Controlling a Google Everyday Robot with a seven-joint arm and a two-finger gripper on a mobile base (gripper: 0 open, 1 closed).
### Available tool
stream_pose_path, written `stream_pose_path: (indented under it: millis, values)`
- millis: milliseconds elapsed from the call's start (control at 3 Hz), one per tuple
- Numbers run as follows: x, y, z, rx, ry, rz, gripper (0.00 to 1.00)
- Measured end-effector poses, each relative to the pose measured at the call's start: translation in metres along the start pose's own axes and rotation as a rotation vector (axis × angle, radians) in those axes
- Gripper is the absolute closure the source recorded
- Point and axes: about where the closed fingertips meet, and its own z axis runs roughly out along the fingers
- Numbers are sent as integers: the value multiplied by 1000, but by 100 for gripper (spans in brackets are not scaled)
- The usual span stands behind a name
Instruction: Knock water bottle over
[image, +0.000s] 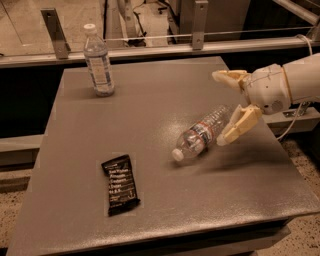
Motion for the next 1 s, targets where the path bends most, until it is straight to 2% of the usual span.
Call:
stream_pose_path:
  millis: [667, 1000]
  values:
    - [32, -34, -59, 10, 54, -63, 0]
    - [25, -40, -69, 26, 53, -81, 0]
